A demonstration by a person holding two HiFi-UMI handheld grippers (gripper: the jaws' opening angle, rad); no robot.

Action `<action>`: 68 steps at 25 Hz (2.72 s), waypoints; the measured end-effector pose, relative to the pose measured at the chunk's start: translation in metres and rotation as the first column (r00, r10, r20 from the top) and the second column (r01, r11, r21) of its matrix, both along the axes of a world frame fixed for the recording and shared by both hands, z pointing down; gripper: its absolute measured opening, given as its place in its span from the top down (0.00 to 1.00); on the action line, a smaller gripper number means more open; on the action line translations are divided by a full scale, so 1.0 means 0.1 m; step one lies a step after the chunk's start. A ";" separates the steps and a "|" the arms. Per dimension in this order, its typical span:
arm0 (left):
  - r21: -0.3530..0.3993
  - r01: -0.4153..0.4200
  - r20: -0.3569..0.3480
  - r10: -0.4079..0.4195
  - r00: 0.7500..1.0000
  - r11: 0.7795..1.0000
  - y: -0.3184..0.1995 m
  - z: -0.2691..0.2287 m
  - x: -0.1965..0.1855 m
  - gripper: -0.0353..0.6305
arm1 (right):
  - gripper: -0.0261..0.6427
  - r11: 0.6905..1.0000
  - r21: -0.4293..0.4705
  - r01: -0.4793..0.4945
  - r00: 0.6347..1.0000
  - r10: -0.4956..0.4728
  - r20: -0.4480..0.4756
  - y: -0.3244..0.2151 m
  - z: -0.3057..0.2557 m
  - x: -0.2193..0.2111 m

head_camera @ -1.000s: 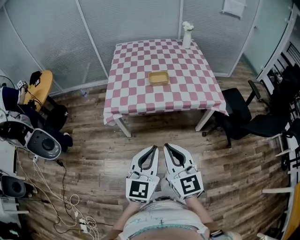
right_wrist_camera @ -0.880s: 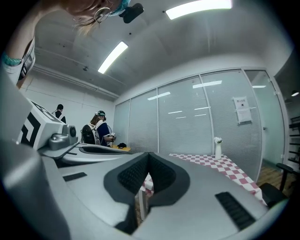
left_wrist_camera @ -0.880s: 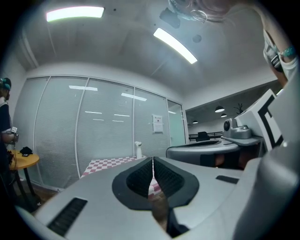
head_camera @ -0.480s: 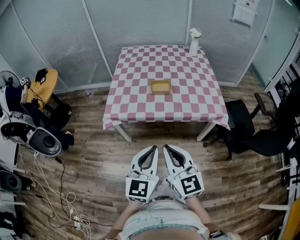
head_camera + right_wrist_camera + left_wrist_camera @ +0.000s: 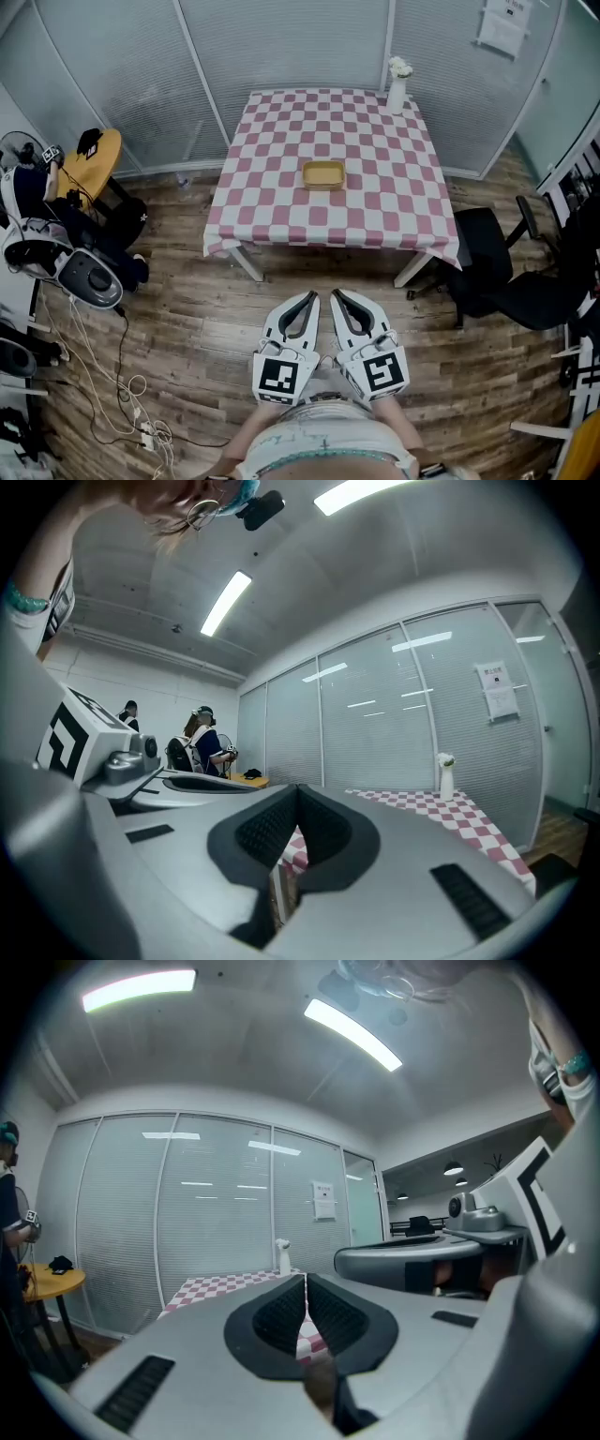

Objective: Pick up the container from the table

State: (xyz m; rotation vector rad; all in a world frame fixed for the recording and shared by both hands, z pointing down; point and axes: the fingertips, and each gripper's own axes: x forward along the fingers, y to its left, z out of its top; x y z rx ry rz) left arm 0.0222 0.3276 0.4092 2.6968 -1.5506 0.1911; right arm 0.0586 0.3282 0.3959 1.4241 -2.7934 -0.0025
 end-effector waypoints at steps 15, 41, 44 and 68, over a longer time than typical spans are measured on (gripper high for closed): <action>0.017 -0.065 -0.004 0.065 0.998 0.998 -0.39 -0.06 0.20 0.92 | 0.97 0.999 -0.010 -0.052 0.999 0.052 0.008 -0.34 0.01 0.14; 0.024 -0.175 -0.030 0.175 0.984 0.984 -1.96 -0.01 -0.25 0.92 | 0.97 0.989 0.004 -0.150 0.988 0.150 -0.036 -1.88 0.04 -0.33; 0.025 -0.176 -0.035 0.177 0.984 0.984 -2.04 0.02 -0.36 0.92 | 0.97 0.988 0.009 -0.156 0.987 0.156 -0.043 -1.96 0.06 -0.43; -0.016 -0.157 -0.046 0.156 0.987 0.988 -2.34 0.18 -0.86 0.92 | 0.97 0.992 -0.006 -0.124 0.986 0.123 -0.115 -2.32 0.16 -0.94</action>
